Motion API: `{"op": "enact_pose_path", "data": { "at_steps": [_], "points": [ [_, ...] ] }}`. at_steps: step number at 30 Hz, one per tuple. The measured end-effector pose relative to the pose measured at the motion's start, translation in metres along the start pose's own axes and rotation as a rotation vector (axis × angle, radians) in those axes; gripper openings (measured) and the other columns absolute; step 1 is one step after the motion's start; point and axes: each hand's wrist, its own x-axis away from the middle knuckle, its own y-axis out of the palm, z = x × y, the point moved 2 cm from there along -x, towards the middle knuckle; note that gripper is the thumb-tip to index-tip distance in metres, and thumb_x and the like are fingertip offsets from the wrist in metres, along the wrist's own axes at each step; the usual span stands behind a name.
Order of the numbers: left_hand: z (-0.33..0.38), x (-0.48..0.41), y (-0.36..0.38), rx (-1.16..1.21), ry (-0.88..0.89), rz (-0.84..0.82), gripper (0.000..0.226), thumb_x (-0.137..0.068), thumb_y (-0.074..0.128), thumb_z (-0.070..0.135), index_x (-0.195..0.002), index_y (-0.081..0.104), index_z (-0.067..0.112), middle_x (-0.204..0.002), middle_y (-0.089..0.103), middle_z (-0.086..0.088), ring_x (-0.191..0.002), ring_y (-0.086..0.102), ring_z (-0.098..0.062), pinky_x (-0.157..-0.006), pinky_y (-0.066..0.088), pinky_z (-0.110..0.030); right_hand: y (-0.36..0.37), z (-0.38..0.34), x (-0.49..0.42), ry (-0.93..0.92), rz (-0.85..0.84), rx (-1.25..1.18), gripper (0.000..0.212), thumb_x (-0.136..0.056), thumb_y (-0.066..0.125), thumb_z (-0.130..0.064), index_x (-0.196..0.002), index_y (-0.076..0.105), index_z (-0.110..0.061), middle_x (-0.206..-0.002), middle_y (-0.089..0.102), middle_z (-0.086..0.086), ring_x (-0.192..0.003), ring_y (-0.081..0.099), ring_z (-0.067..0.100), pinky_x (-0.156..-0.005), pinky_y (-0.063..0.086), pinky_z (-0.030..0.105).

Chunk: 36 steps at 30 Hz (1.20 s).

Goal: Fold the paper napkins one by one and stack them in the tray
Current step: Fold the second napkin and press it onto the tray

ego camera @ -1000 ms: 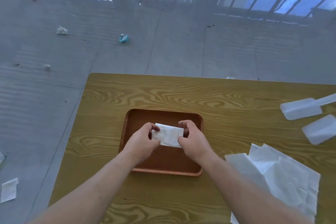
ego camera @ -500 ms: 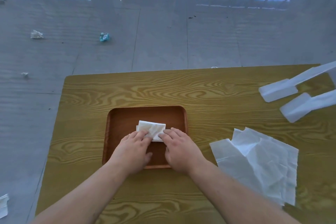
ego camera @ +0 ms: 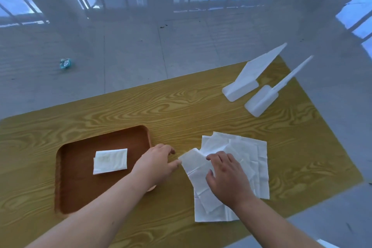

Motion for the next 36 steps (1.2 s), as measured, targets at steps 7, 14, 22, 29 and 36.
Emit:
{"op": "enact_pose_path", "data": {
  "at_steps": [7, 14, 22, 29, 36],
  "points": [
    [0.065, -0.049, 0.014, -0.032, -0.126, -0.066, 0.080, -0.085, 0.040, 0.087, -0.129, 0.066, 0.026, -0.128, 0.069, 0.003, -0.113, 0.065, -0.021, -0.088, 0.056, -0.040, -0.003, 0.060, 0.020, 0.003, -0.099, -0.029, 0.040, -0.095, 0.052, -0.036, -0.133, 0.057, -0.024, -0.127, 0.060, -0.005, -0.115, 0.055, 0.019, -0.101, 0.049, 0.034],
    [0.083, -0.064, 0.017, -0.103, -0.336, -0.168, 0.076, -0.075, 0.050, 0.091, -0.085, 0.069, 0.018, -0.083, 0.071, 0.002, -0.075, 0.066, -0.017, -0.058, 0.050, -0.034, 0.001, 0.084, 0.027, 0.005, -0.250, -0.054, 0.053, -0.096, 0.045, -0.041, -0.147, 0.046, -0.026, -0.146, 0.049, -0.004, -0.134, 0.044, 0.020, -0.113, 0.041, 0.037],
    [0.097, -0.045, 0.018, 0.661, -0.305, -0.258, 0.027, -0.079, 0.083, 0.037, -0.075, 0.061, 0.021, -0.080, 0.058, -0.004, -0.077, 0.051, -0.022, -0.070, 0.037, -0.036, -0.003, 0.090, 0.028, 0.041, -0.222, -0.173, 0.053, -0.098, 0.046, -0.044, -0.148, 0.045, -0.026, -0.149, 0.047, -0.007, -0.139, 0.041, 0.016, -0.114, 0.038, 0.032],
    [0.117, -0.014, -0.012, 1.316, -0.371, -0.326, 0.030, -0.087, 0.076, 0.024, -0.111, 0.074, 0.005, -0.108, 0.070, -0.018, -0.097, 0.069, -0.034, -0.084, 0.053, -0.043, -0.030, 0.108, 0.019, 0.489, -0.090, -0.688, 0.086, -0.080, 0.062, -0.080, -0.144, 0.046, -0.025, -0.119, 0.062, -0.008, -0.107, 0.061, 0.009, -0.087, 0.052, 0.027],
    [0.097, 0.002, -0.058, 1.589, -0.245, -0.182, 0.046, -0.083, 0.076, 0.031, -0.123, 0.073, 0.007, -0.109, 0.073, -0.019, -0.090, 0.074, -0.035, -0.078, 0.060, -0.048, -0.039, 0.064, -0.005, 0.522, -0.340, -1.380, 0.074, -0.061, 0.069, -0.092, -0.116, 0.074, -0.044, -0.121, 0.077, -0.007, -0.122, 0.066, 0.025, -0.105, 0.052, 0.047]
  ]
}}
